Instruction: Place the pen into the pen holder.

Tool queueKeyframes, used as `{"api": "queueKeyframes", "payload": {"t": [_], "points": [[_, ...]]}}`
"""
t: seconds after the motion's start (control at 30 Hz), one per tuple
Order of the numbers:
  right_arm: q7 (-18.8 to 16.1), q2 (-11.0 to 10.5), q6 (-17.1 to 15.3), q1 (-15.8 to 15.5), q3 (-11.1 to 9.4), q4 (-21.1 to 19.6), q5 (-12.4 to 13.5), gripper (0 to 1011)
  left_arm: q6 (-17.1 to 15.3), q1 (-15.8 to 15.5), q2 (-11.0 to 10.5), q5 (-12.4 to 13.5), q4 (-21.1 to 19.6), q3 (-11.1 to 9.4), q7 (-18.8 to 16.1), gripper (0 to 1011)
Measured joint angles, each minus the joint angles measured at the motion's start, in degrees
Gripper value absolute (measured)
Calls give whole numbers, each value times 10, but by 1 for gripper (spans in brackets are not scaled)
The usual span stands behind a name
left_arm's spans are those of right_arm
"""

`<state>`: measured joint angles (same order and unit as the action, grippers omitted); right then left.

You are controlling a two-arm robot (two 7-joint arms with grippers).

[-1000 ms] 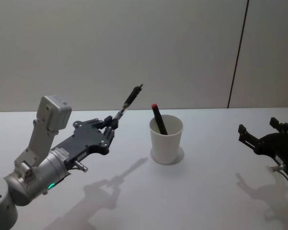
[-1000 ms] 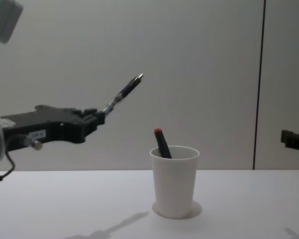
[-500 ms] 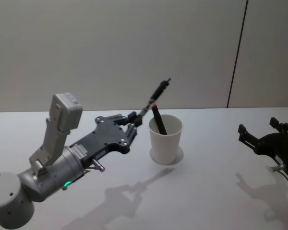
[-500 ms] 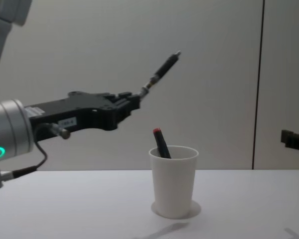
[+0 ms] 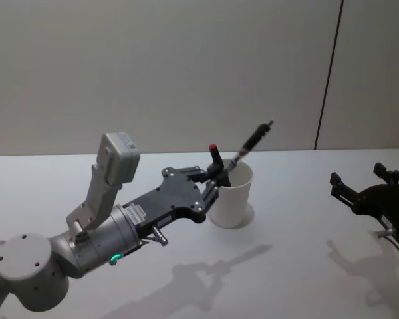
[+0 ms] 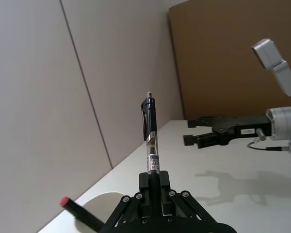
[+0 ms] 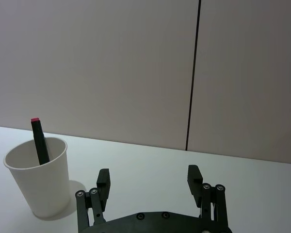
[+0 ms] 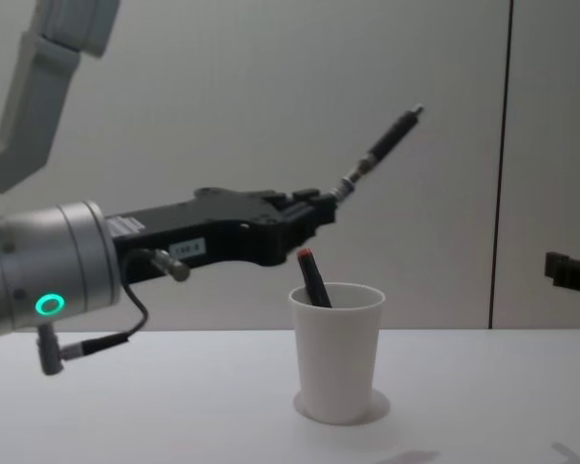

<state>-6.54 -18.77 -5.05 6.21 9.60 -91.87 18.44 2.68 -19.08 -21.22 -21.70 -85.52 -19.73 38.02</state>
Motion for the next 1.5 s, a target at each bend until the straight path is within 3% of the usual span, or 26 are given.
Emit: {"api": "queueKeyframes", "payload": {"t": [0.6, 1.5], "points": [[0, 0, 0, 0, 0, 0, 0, 1002, -17, -16, 24, 3, 26, -25, 48, 130], [-1, 0, 0, 0, 0, 0, 0, 1002, -23, -23, 36, 3, 39, -39, 58, 131]]}}
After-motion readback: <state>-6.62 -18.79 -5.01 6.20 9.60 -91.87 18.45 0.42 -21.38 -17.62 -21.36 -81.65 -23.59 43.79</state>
